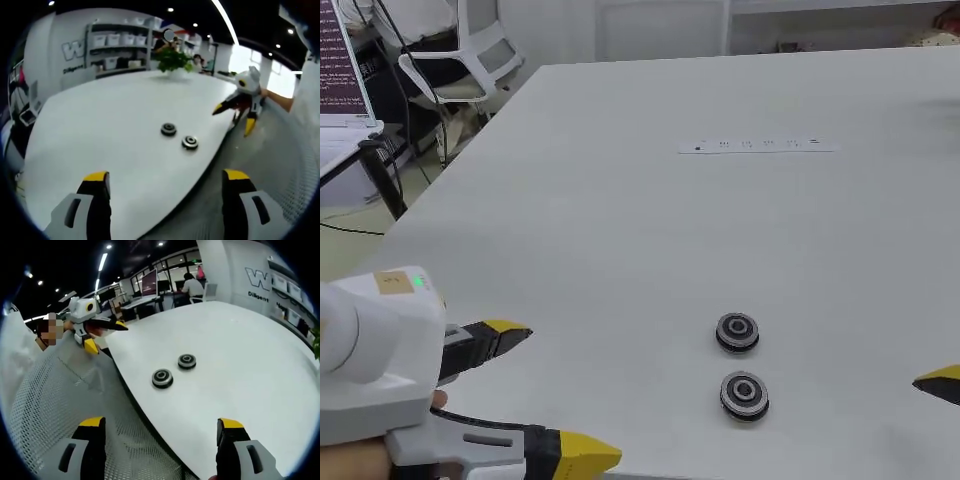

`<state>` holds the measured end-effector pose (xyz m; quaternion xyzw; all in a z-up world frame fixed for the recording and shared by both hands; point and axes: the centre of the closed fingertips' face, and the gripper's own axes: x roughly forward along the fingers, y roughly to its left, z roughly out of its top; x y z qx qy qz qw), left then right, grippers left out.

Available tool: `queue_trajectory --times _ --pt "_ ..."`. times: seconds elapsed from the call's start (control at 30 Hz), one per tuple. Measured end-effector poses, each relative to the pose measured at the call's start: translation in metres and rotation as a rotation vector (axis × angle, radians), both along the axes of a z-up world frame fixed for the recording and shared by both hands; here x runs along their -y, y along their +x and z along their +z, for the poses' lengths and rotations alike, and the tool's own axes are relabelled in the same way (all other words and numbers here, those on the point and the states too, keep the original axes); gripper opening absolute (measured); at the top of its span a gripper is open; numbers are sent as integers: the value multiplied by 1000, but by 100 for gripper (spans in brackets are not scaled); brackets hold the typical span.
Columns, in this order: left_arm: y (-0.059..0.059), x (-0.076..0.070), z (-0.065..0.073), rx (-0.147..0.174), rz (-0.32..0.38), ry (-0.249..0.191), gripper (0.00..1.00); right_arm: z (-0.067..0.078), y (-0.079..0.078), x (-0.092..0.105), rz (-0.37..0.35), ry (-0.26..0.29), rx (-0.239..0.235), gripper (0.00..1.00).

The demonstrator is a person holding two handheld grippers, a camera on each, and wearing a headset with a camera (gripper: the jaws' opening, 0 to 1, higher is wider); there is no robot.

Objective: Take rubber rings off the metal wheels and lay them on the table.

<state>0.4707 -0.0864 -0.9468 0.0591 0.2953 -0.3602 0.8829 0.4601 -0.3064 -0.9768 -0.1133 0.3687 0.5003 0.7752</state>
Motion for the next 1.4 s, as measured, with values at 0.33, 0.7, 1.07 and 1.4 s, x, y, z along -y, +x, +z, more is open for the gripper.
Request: queue_trajectory --times 0.33,0.7,1.07,1.4 --pt "0 0 0 -2 3 1 94 -1 0 0 0 1 -7 92" --pt "1 5 5 0 -5 -64 94 3 6 0 -40 37 -11 93" --pt "1 7 3 -25 -20 -78 93 11 23 13 -162 29 19 90" --pt "-2 13 7 -19 -51 -104 93 18 20 33 -261 -77 24 89"
